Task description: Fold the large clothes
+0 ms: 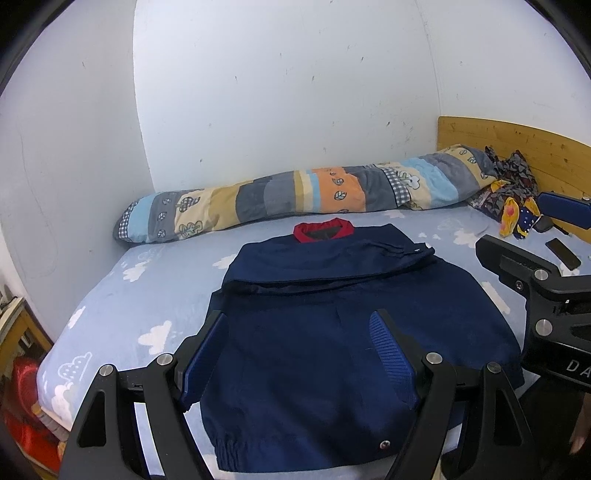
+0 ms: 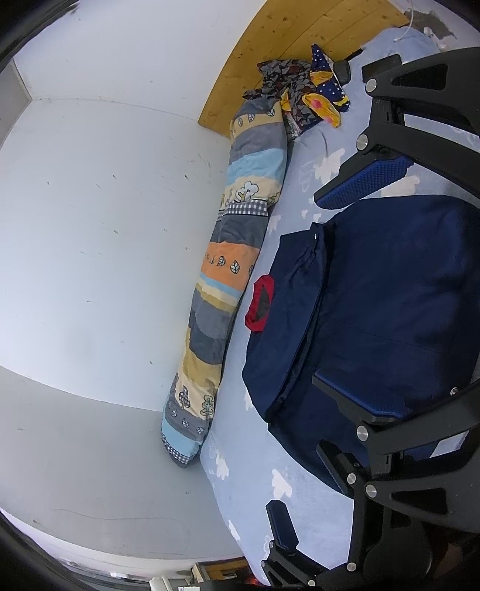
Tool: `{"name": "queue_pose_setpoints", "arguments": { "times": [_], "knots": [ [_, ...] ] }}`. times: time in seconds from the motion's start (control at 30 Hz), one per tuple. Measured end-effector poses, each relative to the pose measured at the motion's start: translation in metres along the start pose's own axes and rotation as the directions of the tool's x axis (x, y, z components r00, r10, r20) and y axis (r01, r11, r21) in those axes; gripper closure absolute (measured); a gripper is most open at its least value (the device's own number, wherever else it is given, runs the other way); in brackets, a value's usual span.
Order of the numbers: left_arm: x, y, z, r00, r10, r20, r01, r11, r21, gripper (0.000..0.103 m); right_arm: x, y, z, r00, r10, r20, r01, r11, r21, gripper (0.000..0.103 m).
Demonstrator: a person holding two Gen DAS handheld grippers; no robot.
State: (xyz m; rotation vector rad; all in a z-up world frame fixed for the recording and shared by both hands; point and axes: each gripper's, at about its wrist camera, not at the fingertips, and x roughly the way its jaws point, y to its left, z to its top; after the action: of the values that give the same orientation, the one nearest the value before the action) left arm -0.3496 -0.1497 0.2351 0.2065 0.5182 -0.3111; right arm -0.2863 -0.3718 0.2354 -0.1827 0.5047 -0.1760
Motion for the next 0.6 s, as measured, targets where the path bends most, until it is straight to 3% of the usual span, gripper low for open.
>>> {"name": "queue_pose_setpoints", "arguments": {
  "times": [0.6],
  "knots": [
    [0.017,0.0,0.0,0.999,0.002,-0.032,-0.002,1.0,-0.004,0.024,0.012,0.001,-0.006,0.999,0.008,-0.038,-0.008,1.0,-0.001,0.013]
  ]
}}
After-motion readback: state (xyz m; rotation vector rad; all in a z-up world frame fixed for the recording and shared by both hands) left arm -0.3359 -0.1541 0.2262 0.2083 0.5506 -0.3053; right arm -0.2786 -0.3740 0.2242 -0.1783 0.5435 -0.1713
